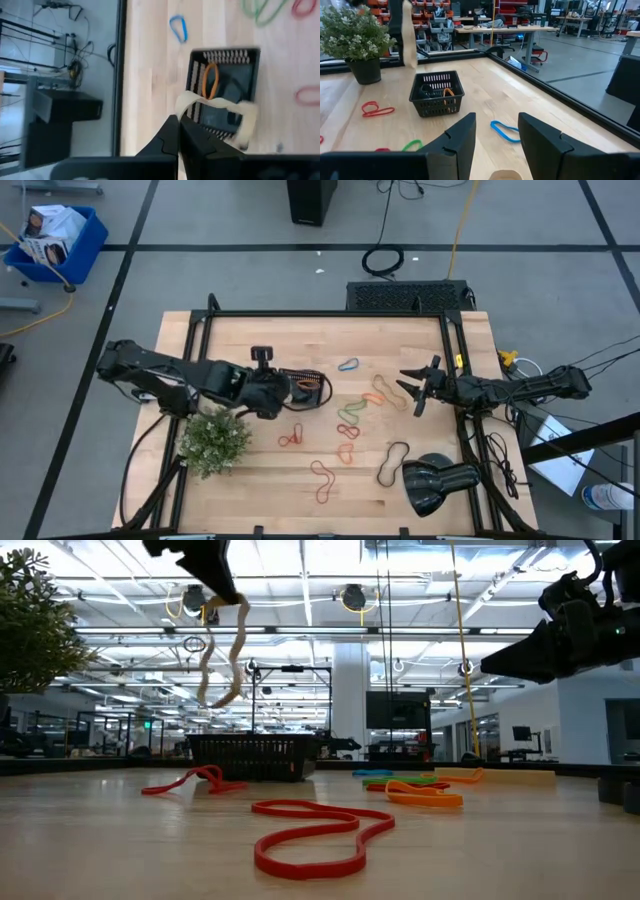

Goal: Pick and place rubber bands into bin
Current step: Put the bottom white rubber band into the black bin

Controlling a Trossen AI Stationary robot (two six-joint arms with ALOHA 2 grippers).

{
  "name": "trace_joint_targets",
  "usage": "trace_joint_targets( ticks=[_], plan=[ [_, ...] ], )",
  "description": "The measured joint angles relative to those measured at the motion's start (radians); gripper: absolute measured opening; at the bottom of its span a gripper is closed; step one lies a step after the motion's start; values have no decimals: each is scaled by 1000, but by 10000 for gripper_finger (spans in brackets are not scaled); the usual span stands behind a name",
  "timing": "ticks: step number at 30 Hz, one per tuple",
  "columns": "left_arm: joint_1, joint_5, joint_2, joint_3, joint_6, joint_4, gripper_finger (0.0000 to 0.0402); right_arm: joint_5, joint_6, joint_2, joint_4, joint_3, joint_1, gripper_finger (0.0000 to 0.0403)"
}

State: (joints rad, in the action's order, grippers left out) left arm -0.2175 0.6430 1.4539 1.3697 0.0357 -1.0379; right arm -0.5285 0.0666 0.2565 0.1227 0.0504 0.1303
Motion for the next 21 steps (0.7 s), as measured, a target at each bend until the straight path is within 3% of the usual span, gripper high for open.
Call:
trace_joint_targets(
  ticks=[9, 21],
  plan=[
    [93, -93, -13, -12, 142, 183, 8, 0, 0, 1, -3, 0, 0, 141],
    [245, -222, -11, -258, 193, 466, 11, 0, -1, 1, -8, 0, 0, 141]
  ],
)
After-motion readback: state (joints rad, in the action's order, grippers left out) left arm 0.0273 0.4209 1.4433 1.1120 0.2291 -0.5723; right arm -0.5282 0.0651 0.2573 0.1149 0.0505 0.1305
